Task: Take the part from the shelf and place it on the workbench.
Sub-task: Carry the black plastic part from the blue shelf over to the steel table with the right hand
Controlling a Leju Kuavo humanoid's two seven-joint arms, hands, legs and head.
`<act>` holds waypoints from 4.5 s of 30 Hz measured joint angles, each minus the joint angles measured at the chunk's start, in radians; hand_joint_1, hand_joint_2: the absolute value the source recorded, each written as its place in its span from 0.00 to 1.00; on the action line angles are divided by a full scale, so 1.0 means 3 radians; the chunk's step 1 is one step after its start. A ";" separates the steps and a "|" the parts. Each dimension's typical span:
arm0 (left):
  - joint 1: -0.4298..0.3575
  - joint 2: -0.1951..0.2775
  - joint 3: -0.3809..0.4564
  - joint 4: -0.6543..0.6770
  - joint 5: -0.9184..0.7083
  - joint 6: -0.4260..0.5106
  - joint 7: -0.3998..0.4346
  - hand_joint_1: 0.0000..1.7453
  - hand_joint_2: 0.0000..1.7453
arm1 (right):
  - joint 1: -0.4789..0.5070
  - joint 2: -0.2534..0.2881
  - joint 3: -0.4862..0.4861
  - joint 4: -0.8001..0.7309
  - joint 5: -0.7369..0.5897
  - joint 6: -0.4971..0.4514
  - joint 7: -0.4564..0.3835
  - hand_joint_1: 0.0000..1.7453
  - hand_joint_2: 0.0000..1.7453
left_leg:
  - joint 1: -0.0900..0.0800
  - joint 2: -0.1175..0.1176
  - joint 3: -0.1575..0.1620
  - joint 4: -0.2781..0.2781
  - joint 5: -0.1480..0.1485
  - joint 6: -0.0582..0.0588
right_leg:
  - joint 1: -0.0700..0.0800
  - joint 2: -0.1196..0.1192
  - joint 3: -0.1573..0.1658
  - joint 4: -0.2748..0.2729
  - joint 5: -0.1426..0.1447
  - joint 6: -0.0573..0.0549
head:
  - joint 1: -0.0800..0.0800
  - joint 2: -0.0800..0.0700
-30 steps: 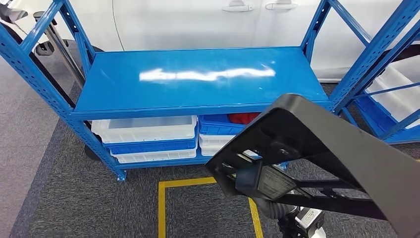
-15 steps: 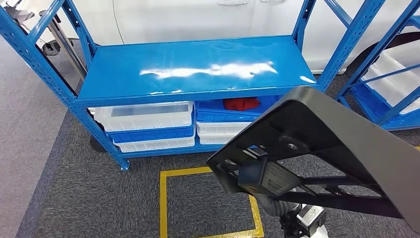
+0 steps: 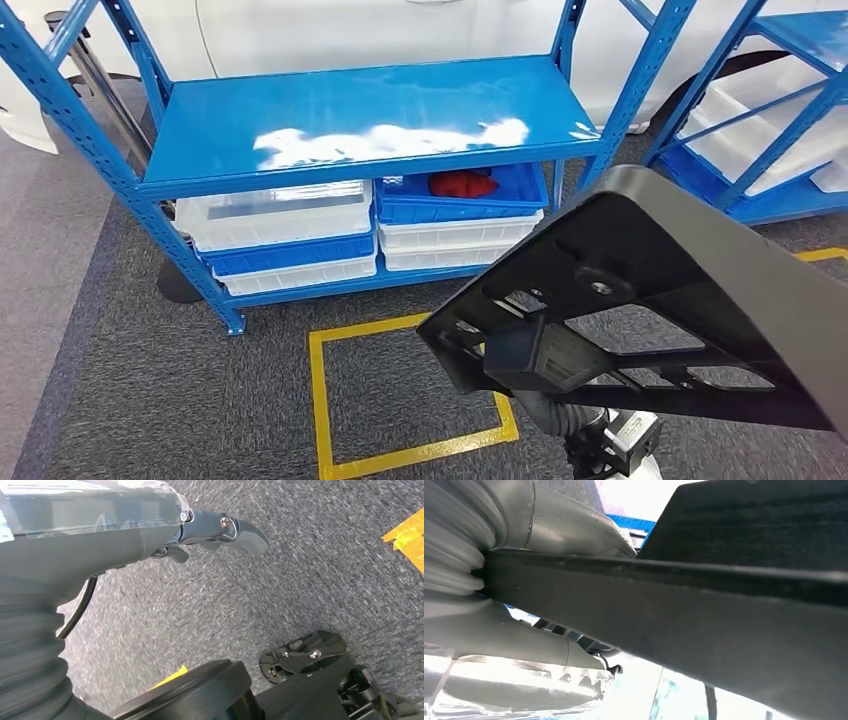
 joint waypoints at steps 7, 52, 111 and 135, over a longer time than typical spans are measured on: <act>-0.0007 0.0002 -0.0011 0.0000 -0.0036 0.0004 0.0020 0.00 1.00 | 0.0017 0.0000 -0.0035 0.0010 -0.0037 -0.0007 -0.0044 1.00 1.00 | -0.0037 0.0174 -0.0029 0.0037 0.0021 -0.0076 | 0.0064 -0.0186 0.0614 -0.0931 0.0236 -0.0157 | 0.0000 0.0000; -0.0019 -0.0028 -0.0060 -0.0001 -0.0007 0.0006 0.0099 0.00 1.00 | 0.0605 0.0248 -0.0409 -0.0541 0.0074 0.0021 -0.0063 1.00 1.00 | 0.0002 -0.0362 -0.0048 0.0122 -0.0052 -0.0107 | 0.0048 0.0353 0.0452 -0.0852 0.0323 -0.0205 | 0.0000 0.0000; -0.0021 -0.0061 -0.0023 -0.0002 0.0012 0.0053 0.0118 0.00 1.00 | 0.0518 0.0310 -0.0505 -0.0523 0.0074 0.0072 -0.0057 1.00 1.00 | 0.0021 -0.0335 -0.0126 0.0237 -0.0019 -0.0146 | 0.0048 0.0296 0.0500 -0.0869 0.0278 -0.0243 | -0.0001 0.0000; -0.0023 -0.0072 -0.0006 -0.0003 0.0024 0.0083 0.0127 0.00 1.00 | 0.0475 0.0261 -0.0507 -0.0421 -0.0050 0.0040 -0.0115 1.00 1.00 | -0.0016 -0.0100 -0.0300 0.0805 -0.0484 -0.0157 | 0.0056 0.0011 0.0500 -0.0939 0.0299 -0.0284 | -0.0001 0.0000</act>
